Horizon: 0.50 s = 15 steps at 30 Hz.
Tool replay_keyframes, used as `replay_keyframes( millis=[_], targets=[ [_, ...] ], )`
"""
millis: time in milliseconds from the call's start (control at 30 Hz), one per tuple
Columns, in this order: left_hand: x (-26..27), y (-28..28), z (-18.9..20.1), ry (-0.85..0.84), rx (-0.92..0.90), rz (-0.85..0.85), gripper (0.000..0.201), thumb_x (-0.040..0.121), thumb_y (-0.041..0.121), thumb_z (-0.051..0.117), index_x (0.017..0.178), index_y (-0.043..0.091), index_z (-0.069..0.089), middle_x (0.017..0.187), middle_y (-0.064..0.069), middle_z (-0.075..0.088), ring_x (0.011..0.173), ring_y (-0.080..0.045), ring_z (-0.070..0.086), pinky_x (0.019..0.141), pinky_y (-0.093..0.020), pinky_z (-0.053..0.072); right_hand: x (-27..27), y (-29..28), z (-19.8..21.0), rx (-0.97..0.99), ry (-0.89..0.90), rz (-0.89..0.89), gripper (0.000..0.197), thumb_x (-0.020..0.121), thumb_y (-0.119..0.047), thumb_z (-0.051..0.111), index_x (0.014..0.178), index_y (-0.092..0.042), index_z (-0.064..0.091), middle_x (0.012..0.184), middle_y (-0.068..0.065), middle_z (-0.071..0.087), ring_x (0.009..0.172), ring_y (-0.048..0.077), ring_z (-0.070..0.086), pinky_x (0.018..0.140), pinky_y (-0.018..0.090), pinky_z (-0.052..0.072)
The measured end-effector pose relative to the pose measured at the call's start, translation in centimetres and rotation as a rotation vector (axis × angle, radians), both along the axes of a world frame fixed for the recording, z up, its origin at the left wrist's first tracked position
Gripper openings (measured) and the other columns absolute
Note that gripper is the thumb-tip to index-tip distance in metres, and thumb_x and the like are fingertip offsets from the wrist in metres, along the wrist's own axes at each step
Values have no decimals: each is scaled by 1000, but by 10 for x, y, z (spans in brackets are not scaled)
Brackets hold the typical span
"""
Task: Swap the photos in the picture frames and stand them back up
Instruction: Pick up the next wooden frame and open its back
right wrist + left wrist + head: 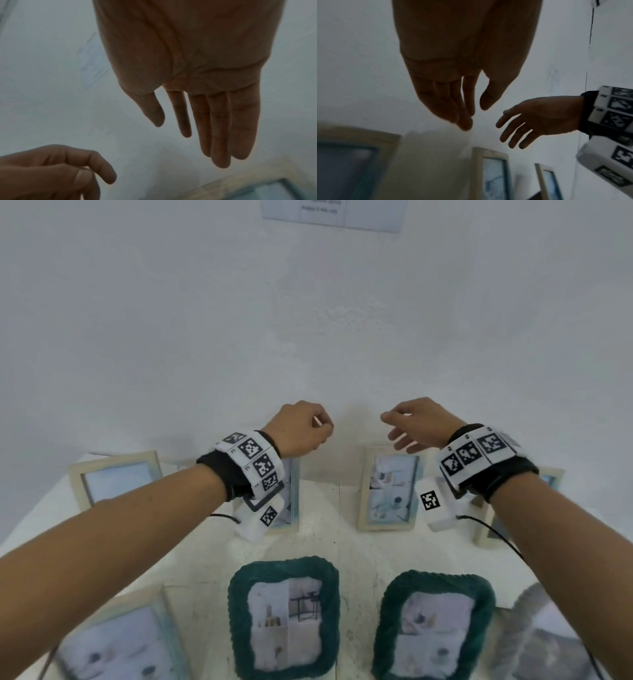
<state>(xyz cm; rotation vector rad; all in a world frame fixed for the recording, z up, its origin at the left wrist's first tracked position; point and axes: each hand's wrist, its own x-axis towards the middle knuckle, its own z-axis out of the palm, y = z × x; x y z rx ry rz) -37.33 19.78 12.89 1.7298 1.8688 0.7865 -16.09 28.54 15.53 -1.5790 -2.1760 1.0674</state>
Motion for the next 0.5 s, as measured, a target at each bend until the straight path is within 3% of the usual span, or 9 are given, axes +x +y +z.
replay_keyframes(
  millis=[33, 100, 200, 300, 400, 500],
  targets=[
    [15, 7, -3, -6, -72, -29, 22, 95, 24, 54, 112, 14, 64, 93, -4, 72, 76, -11, 69, 59, -17, 52, 12, 5, -2, 3, -30, -53, 35, 96, -38, 54, 109, -6, 63, 94, 11, 70, 80, 25, 71, 77, 38, 59],
    [38, 20, -13, -8, -213, -52, 34, 97, 27, 53, 126, 11, 55, 101, -9, 70, 82, -17, 71, 68, -30, 61, 31, 15, -8, -1, -78, -153, 38, 96, -32, 54, 108, 2, 62, 93, 16, 70, 81, 29, 72, 81, 45, 59],
    [59, 40, -28, 52, -339, -43, 46, 98, 26, 52, 137, 3, 43, 116, -18, 65, 96, -30, 69, 82, -44, 59, 48, 25, -19, -64, -149, -228, 38, 93, -21, 53, 109, 12, 60, 96, 23, 70, 82, 35, 71, 84, 51, 56],
    [70, 54, -37, -10, -386, -42, 42, 99, 21, 52, 135, 1, 45, 119, -22, 63, 98, -34, 69, 84, -48, 58, 51, 29, -30, -117, -195, -192, 34, 92, -14, 55, 116, 9, 58, 109, 21, 66, 85, 32, 68, 72, 44, 58],
    [77, 62, -42, -53, -370, -43, 29, 98, 14, 52, 125, 2, 55, 106, -21, 69, 87, -33, 72, 78, -47, 60, 48, 30, -36, -182, -192, -160, 31, 92, -14, 54, 113, 9, 59, 111, 21, 66, 84, 33, 70, 80, 50, 58],
    [78, 68, -43, -34, -354, -42, 24, 98, 9, 52, 120, 2, 58, 103, -21, 69, 83, -34, 73, 76, -45, 60, 45, 28, -34, -187, -140, -178, 30, 92, -14, 53, 110, 10, 59, 107, 21, 67, 83, 34, 70, 79, 49, 58]
  ],
)
